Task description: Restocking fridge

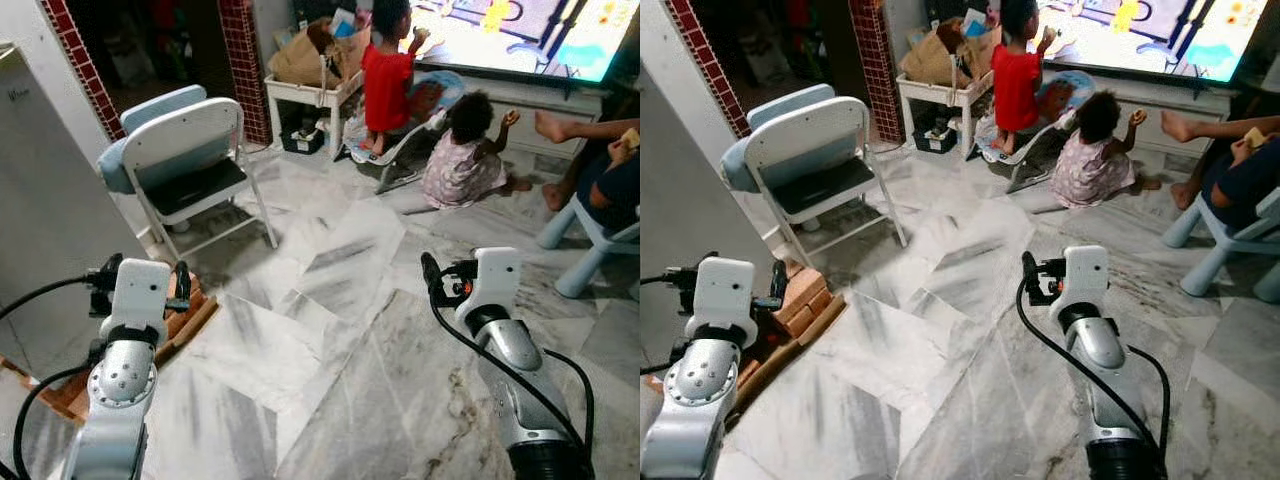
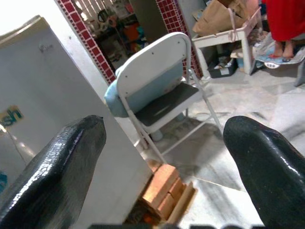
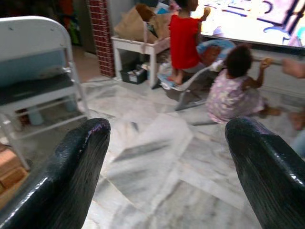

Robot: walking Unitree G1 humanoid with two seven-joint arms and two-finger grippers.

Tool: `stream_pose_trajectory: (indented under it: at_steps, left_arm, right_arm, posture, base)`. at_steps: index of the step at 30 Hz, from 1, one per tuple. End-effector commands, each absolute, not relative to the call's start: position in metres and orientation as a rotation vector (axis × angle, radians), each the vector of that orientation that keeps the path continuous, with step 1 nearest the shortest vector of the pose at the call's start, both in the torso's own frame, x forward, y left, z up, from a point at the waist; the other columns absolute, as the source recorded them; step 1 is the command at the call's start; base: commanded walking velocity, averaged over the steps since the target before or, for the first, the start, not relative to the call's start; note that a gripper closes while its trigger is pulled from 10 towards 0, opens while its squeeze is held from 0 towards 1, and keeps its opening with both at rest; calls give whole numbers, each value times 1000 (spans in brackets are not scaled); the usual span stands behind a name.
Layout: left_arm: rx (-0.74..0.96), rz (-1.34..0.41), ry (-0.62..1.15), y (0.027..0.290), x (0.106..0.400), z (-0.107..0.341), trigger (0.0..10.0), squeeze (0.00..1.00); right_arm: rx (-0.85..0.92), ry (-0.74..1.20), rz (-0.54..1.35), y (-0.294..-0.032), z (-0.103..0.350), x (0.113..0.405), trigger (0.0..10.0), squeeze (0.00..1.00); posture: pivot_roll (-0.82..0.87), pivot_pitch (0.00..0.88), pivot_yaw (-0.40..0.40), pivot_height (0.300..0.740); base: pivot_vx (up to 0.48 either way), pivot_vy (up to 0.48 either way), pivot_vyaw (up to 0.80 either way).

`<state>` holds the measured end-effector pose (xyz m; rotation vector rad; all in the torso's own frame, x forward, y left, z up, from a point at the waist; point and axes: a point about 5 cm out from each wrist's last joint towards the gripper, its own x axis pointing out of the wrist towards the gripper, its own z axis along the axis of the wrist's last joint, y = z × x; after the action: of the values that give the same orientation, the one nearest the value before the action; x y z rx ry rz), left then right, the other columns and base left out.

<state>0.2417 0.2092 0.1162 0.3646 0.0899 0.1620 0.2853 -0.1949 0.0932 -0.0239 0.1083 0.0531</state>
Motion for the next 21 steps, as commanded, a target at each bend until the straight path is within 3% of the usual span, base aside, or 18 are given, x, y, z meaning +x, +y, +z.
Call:
stream_pose_trajectory:
  at_steps: [1,10,21]
  left_arm:
    - [331,194,86,215,238,120,10000,0]
    - [271,275,54,213,229,120,10000,0]
    - [223,249,87,201,199,109,10000,0]
  right_arm:
    - [-30,75,62,-189,104,292,10000,0]
    - [-83,89,140,-170,103,293,10000,0]
    - [-38,121,141,-175,93,277,10000,0]
  posture:
    - [-18,0,55,740]
    - [35,0,-18,740]
    - [43,0,-35,740]
  base:
    - [0,0,0]
    - [0,0,0]
    - [0,0,0]
